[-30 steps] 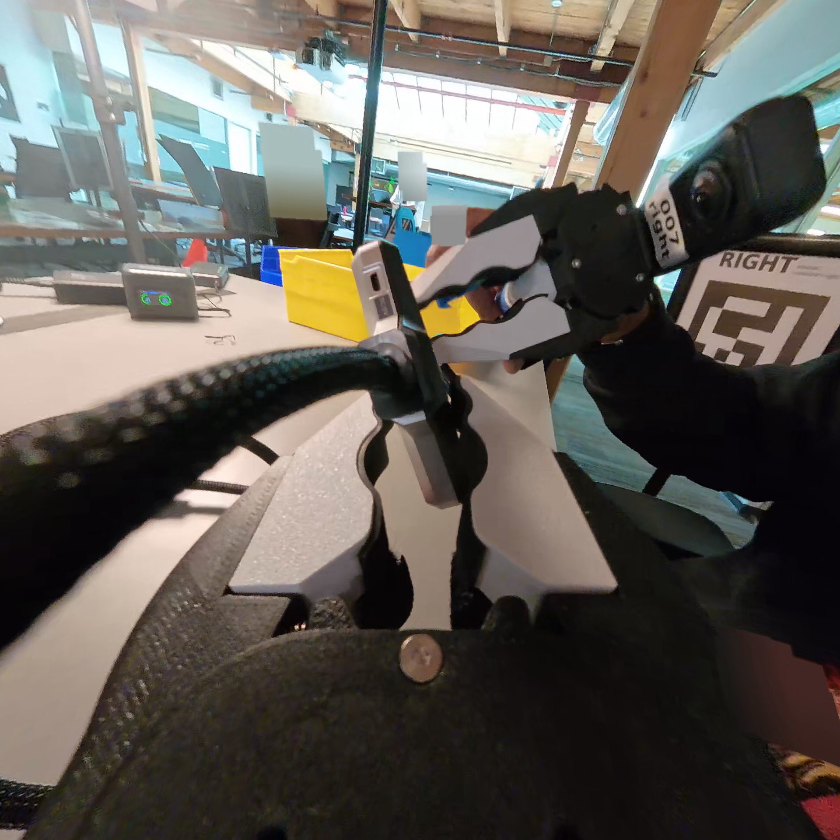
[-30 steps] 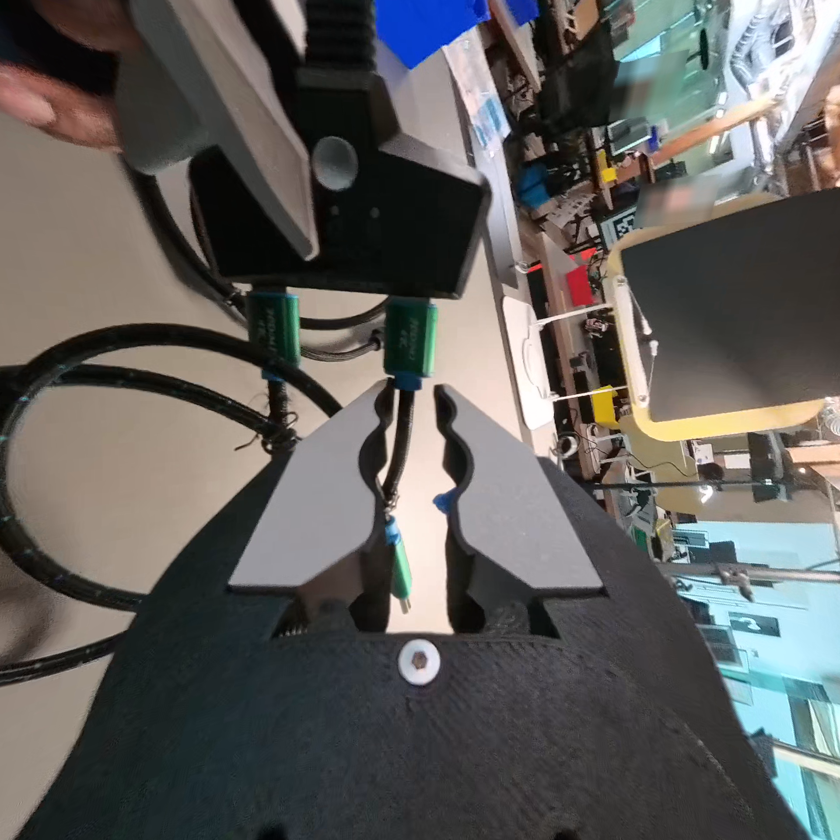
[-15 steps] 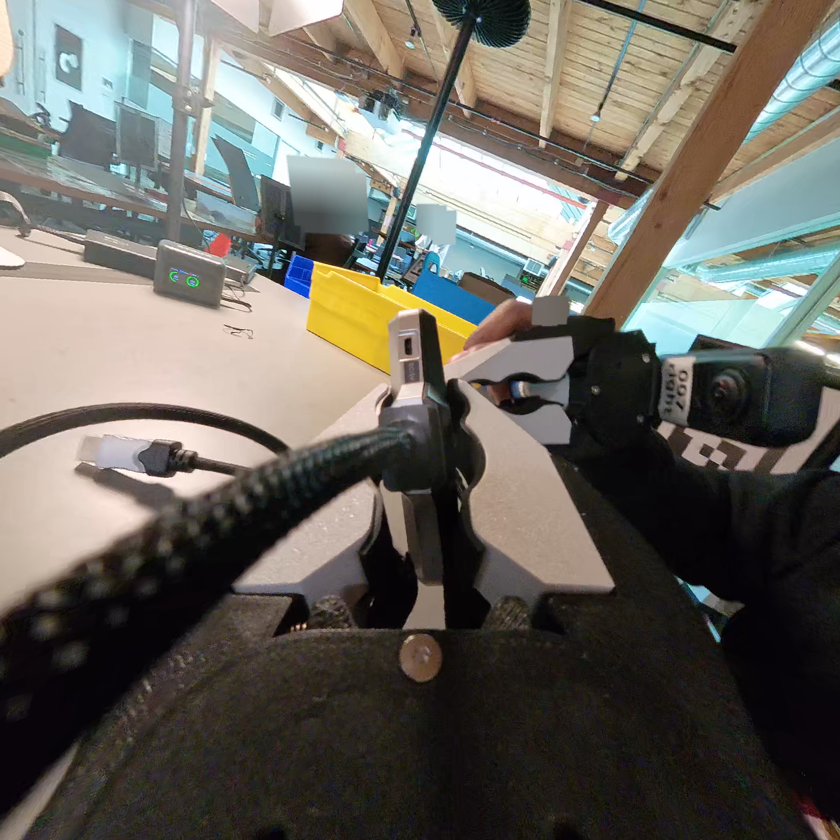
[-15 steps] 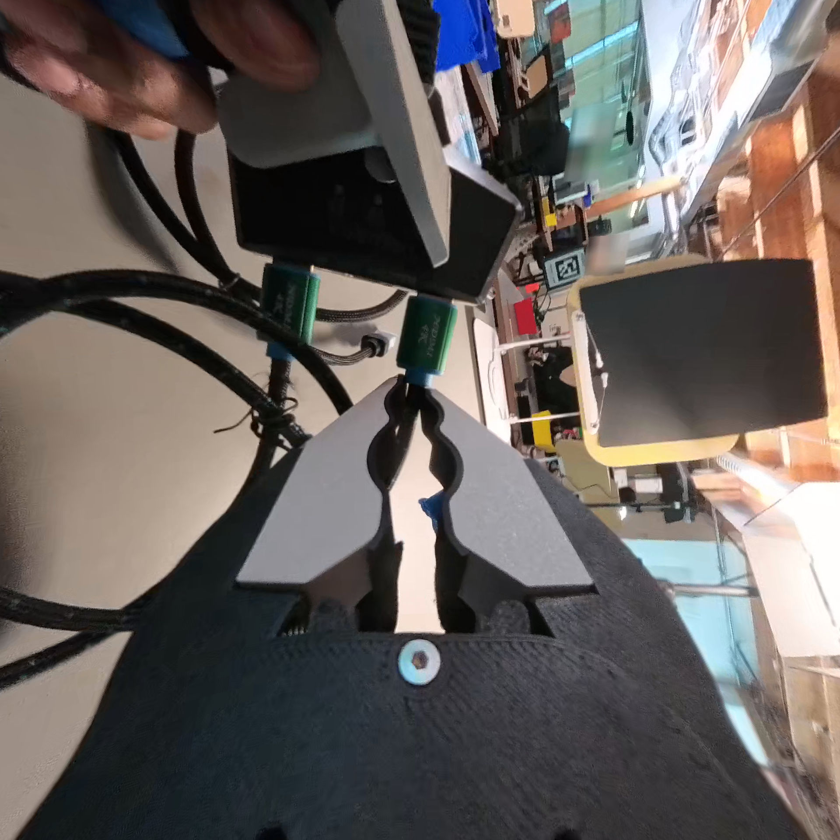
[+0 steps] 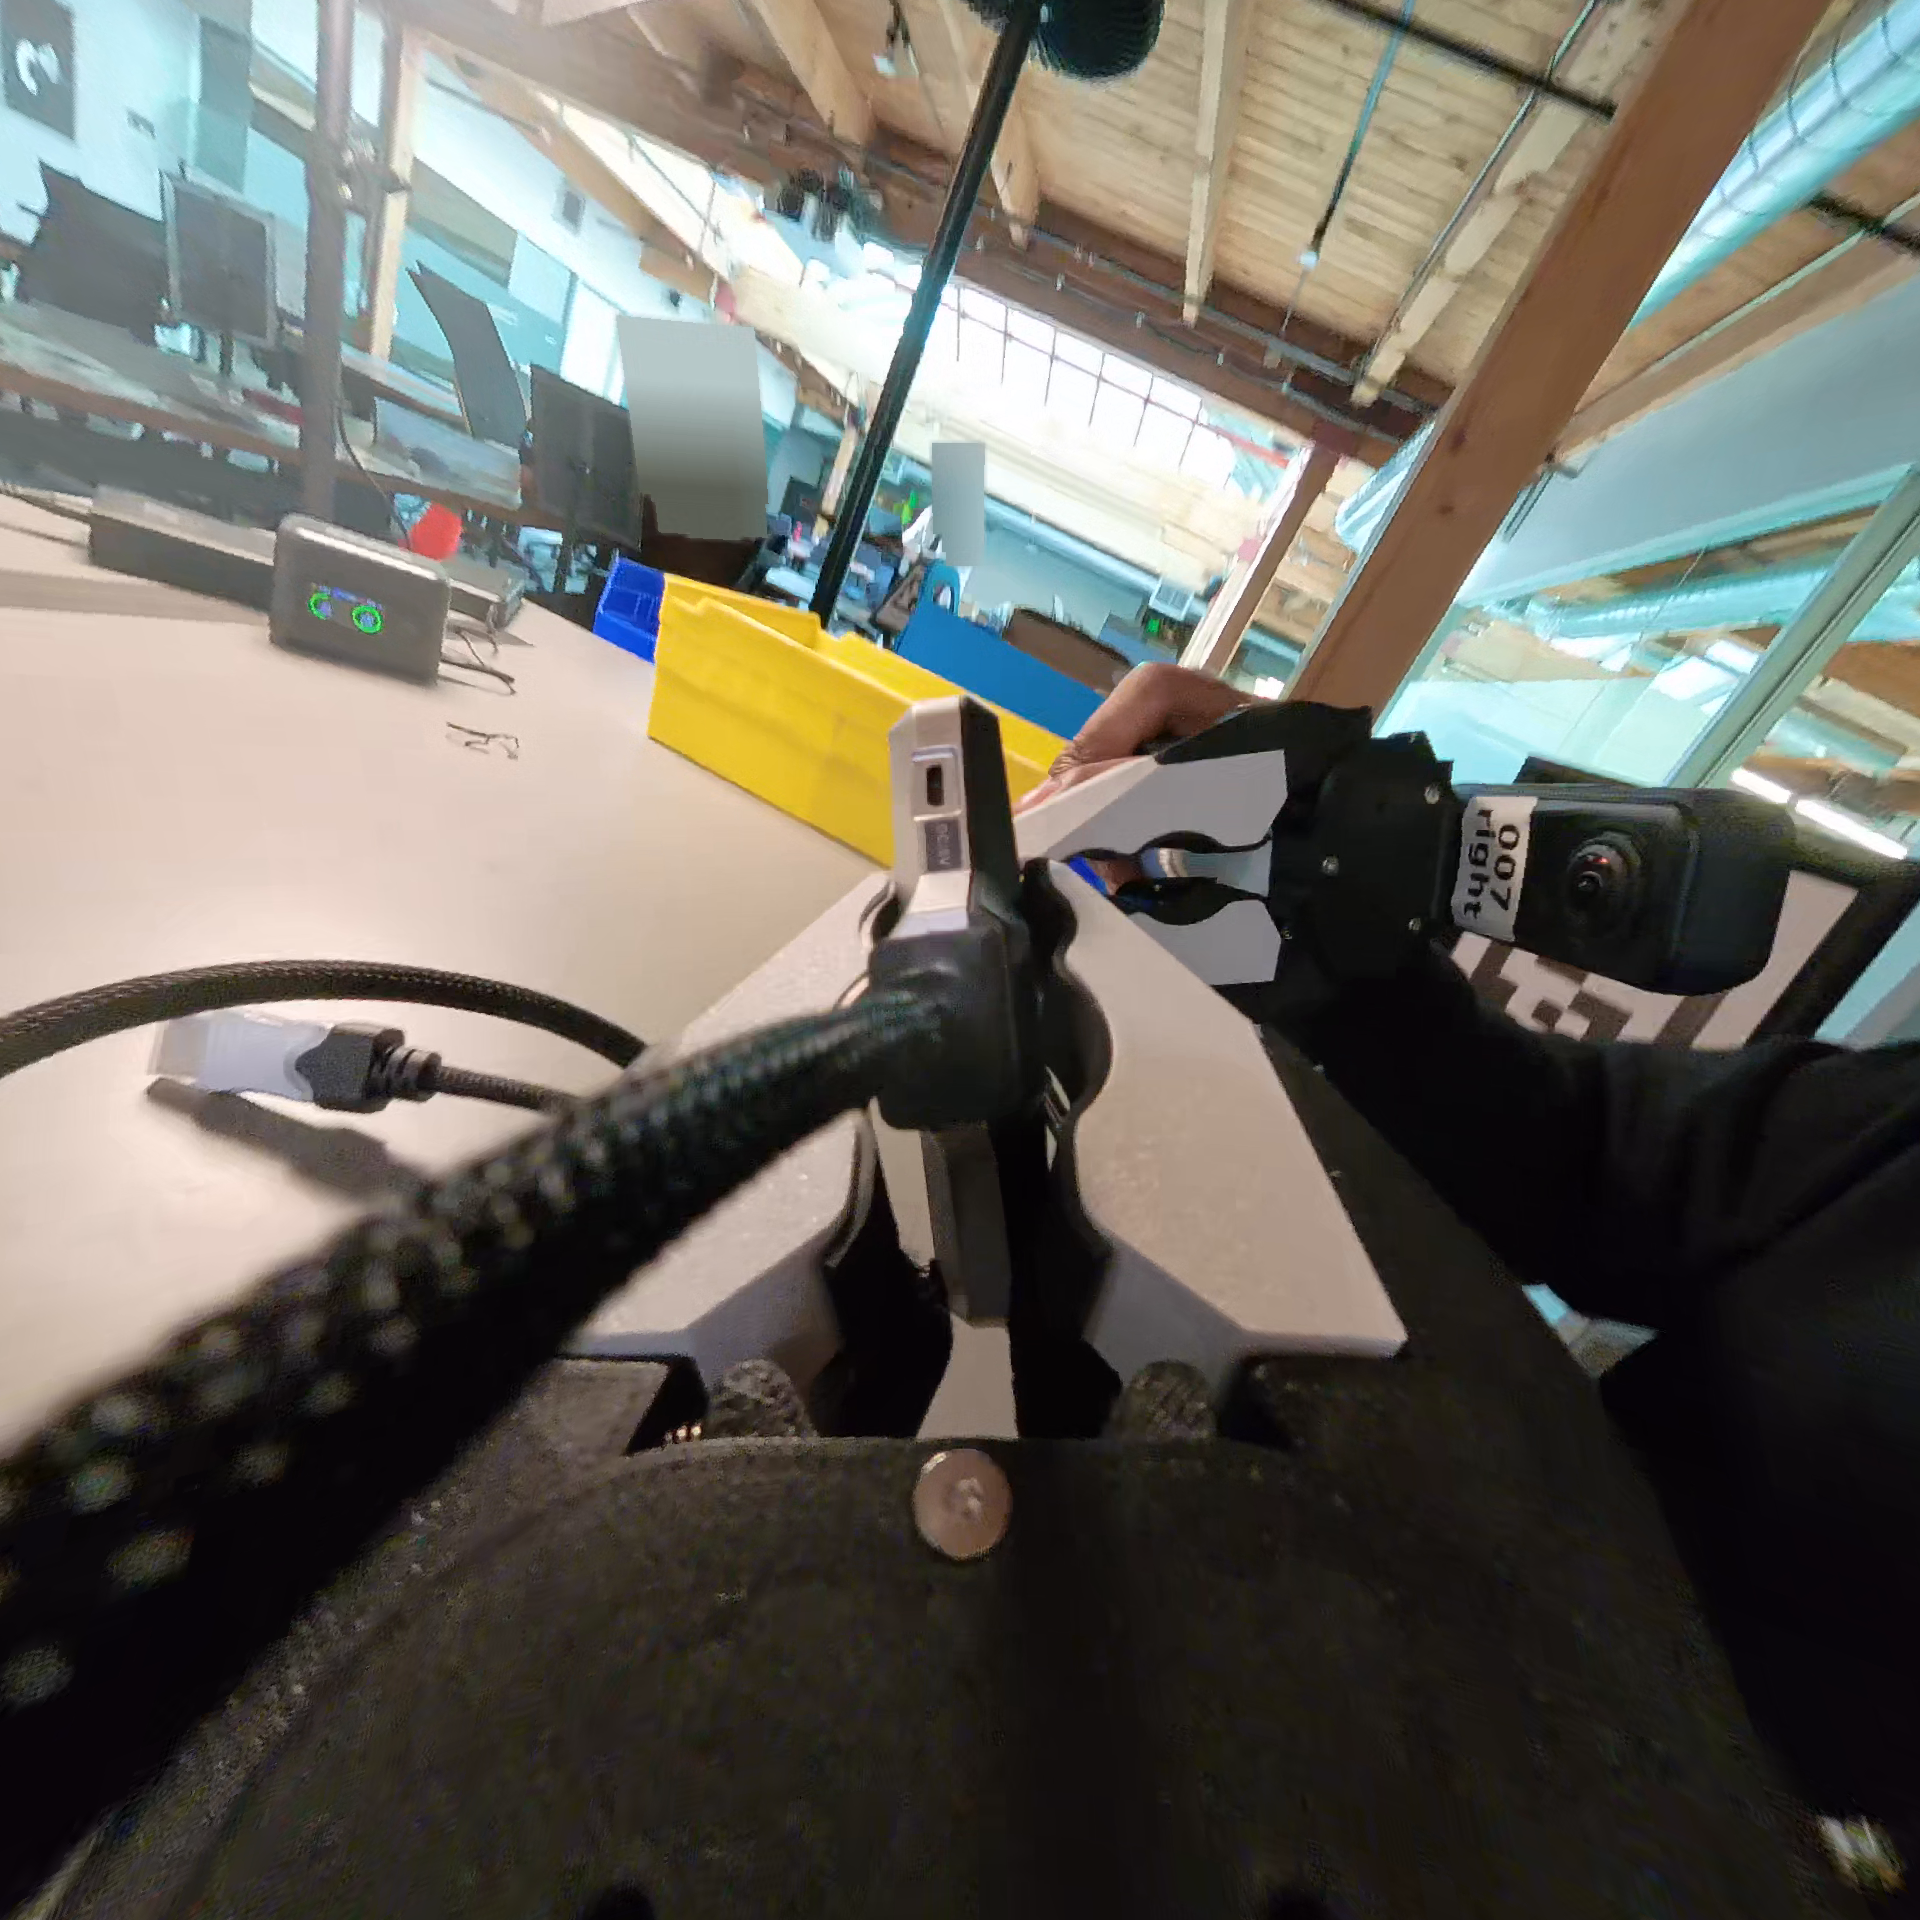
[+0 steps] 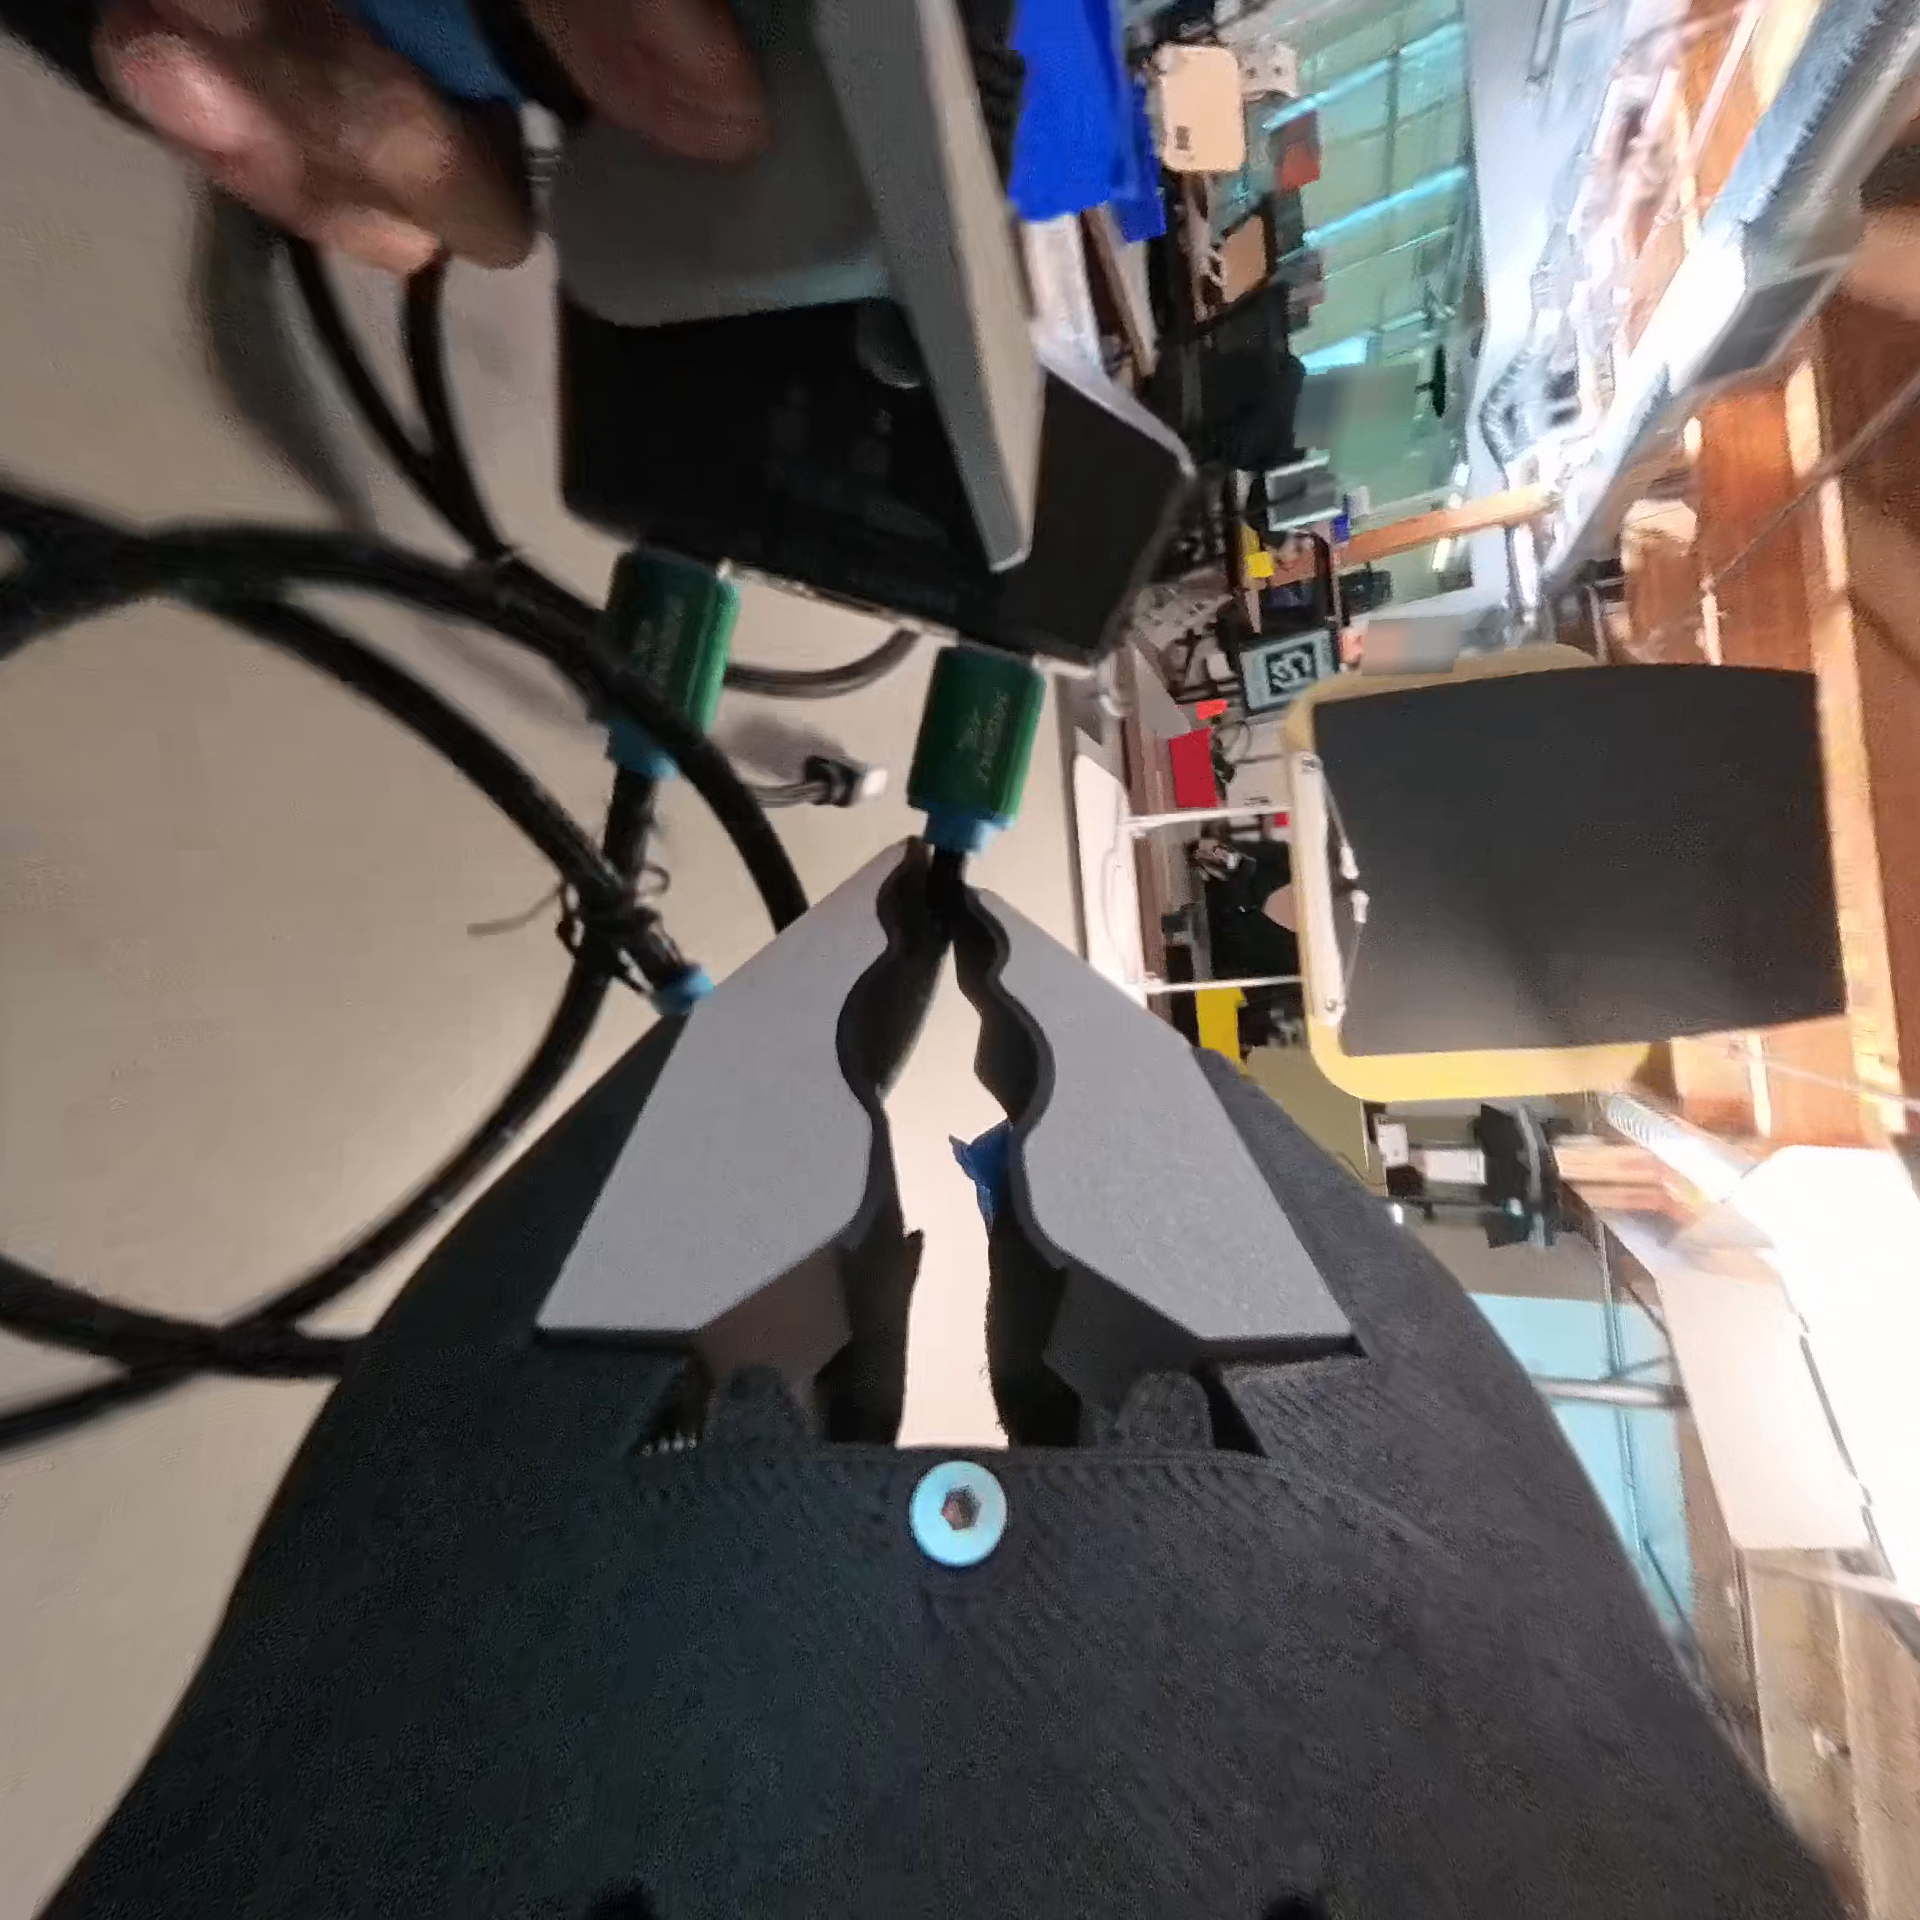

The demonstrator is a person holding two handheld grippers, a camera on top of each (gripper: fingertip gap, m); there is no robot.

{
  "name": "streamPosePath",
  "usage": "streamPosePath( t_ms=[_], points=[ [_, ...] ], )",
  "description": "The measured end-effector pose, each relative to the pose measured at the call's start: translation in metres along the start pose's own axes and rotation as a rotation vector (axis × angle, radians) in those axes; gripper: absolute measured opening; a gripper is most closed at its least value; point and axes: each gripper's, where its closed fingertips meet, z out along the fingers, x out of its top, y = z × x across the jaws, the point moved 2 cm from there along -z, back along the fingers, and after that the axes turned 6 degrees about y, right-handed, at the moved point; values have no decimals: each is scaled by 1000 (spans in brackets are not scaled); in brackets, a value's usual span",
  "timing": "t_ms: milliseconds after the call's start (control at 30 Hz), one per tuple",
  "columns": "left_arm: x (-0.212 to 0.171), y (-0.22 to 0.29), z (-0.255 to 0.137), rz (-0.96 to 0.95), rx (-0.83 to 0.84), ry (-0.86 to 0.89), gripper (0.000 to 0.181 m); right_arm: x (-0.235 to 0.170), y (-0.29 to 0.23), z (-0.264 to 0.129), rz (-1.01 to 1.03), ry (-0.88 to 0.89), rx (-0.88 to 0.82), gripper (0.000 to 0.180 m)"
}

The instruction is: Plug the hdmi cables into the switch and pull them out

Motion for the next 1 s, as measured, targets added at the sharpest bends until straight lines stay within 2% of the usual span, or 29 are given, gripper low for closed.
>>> streamPosePath(
  t_ms=[100,167,267,300,367,467,533,600,700,800,900,1000],
  points=[
    [7,-10,1,-57,31,64,20,1,-15,7,8,-23,23,8],
    [5,-8,0,-59,20,40,21,1,-12,2,-19,0,5,8],
    [7,-2,1,-42,-9,53,27,4,-6,1,52,-3,-10,9],
    [8,-7,-1,-65,1,55,20,5,-15,3,33,-7,2,7],
    [3,-8,-5,-64,11,12,21,5,-18,1,-13,6,4,8],
    [6,-1,-3,-42,1,44,21,6,-7,0,77,7,-11,9],
    [10,-10,-7,-89,30,66,20,10,-23,5,34,5,17,7],
    [7,-9,-8,-82,34,47,21,7,-16,0,2,9,-10,7],
    [11,-5,-3,-88,15,87,21,7,-12,0,95,14,9,9],
    [5,-10,-4,-75,37,31,21,4,-21,-3,15,-1,11,7],
    [7,-4,0,-55,27,67,22,4,-19,-5,149,12,39,8],
    [0,-9,0,-39,60,15,21,1,-30,-5,63,-4,43,6]
  ],
)
